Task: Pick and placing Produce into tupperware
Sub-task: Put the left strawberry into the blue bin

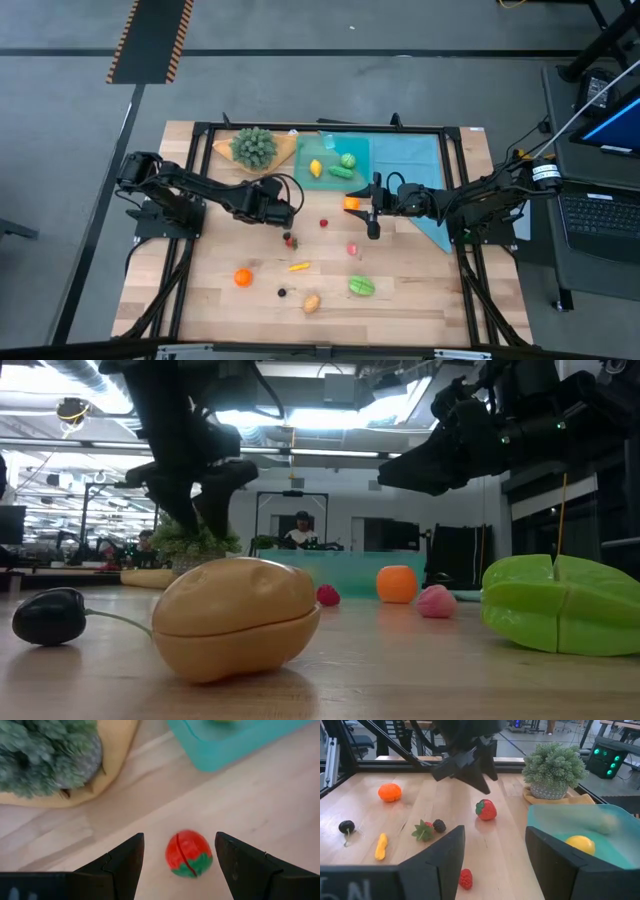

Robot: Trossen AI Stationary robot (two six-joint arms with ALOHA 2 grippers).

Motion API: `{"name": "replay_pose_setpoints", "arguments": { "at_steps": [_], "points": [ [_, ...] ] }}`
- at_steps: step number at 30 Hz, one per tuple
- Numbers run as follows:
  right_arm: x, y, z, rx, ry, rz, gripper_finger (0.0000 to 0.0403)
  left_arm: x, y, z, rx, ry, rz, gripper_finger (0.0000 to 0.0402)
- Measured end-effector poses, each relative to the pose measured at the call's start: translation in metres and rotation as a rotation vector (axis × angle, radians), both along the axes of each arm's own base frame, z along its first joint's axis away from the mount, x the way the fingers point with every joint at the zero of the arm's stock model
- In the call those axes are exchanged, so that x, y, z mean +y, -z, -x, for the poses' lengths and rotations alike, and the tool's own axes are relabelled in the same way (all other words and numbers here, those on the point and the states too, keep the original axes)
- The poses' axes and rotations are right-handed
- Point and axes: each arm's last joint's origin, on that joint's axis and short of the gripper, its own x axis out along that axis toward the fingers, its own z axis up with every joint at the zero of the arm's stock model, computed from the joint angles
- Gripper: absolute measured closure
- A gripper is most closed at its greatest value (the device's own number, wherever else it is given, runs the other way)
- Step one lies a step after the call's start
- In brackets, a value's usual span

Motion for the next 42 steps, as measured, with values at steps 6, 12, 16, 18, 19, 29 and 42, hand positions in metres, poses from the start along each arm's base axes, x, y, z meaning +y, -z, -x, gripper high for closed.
{"name": "replay_pose_setpoints", "arguments": {
  "at_steps": [6,12,16,18,19,29,42],
  "points": [
    [0.000,0.000,0.000,-0.002,0.002,-0.014,0.0192,-0.001,0.000,-0.001,0.001,0.025,0.011,0.0159],
    [0.000,0.000,0.000,-0.002,0.002,-0.015,0.0192,-0.001,0.000,-0.003,-0.017,0.026,0.019,0.0119],
    [0.000,0.001,0.000,0.005,0.003,-0.017,0.0192,0.000,0.000,-0.003,-0.017,0.022,0.020,0.0090],
    [0.000,0.001,0.000,0.011,0.003,-0.017,0.0192,0.000,0.000,-0.003,-0.023,0.012,0.029,0.0081],
    [0.000,0.001,0.000,0.013,0.003,-0.017,0.0192,0.000,0.000,-0.003,-0.027,0.007,0.041,0.0078],
    [0.000,0.002,0.000,0.014,0.008,-0.042,0.0192,0.012,0.002,-0.004,-0.067,-0.104,0.152,0.0081],
    [0.000,0.003,0.000,0.022,0.008,-0.042,0.0192,0.014,0.026,-0.016,-0.015,-0.096,0.136,0.0076]
  ]
}}
